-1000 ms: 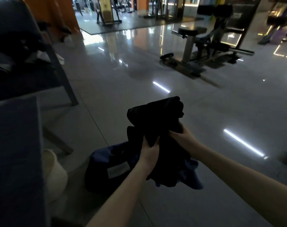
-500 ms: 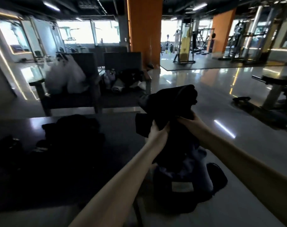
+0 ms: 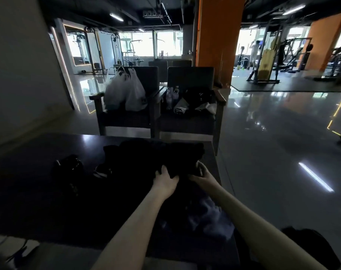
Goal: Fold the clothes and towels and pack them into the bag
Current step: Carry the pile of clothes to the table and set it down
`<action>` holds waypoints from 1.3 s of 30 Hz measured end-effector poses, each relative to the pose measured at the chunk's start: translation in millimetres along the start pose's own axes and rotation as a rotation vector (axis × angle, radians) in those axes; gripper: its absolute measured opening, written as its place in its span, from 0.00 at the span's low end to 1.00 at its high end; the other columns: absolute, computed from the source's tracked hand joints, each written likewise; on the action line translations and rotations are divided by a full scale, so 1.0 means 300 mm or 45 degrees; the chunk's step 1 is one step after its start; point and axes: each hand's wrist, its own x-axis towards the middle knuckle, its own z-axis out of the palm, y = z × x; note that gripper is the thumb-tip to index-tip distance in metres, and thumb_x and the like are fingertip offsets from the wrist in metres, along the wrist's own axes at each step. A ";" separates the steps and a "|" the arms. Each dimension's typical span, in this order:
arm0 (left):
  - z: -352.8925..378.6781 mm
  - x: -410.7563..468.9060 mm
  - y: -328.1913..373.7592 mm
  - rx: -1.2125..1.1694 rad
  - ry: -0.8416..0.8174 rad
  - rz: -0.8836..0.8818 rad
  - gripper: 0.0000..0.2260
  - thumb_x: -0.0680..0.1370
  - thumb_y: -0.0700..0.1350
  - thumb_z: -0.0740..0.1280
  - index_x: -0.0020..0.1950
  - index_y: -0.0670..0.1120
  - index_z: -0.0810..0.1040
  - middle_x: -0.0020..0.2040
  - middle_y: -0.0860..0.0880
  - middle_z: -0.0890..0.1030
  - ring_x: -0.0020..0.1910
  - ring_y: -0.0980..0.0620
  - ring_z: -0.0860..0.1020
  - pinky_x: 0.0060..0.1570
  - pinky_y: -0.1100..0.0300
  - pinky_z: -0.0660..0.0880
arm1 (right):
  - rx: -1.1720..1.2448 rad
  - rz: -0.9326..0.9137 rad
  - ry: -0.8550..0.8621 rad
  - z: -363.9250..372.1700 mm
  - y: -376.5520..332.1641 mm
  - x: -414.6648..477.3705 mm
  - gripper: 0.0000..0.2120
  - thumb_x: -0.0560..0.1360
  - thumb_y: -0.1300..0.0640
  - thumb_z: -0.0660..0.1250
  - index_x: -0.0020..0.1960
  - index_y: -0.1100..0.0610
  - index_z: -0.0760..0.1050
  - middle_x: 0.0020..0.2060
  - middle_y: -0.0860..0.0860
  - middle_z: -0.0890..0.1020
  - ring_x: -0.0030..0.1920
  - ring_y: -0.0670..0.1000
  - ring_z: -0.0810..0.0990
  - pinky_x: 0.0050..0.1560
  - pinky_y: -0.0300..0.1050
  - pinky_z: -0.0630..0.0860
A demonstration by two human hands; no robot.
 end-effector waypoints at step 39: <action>0.224 0.657 -0.126 0.659 0.217 0.160 0.37 0.76 0.65 0.58 0.78 0.56 0.42 0.78 0.49 0.38 0.76 0.39 0.46 0.70 0.35 0.54 | -1.236 -0.318 0.095 -0.068 0.337 0.634 0.39 0.74 0.43 0.66 0.77 0.51 0.49 0.76 0.58 0.54 0.74 0.63 0.56 0.68 0.56 0.63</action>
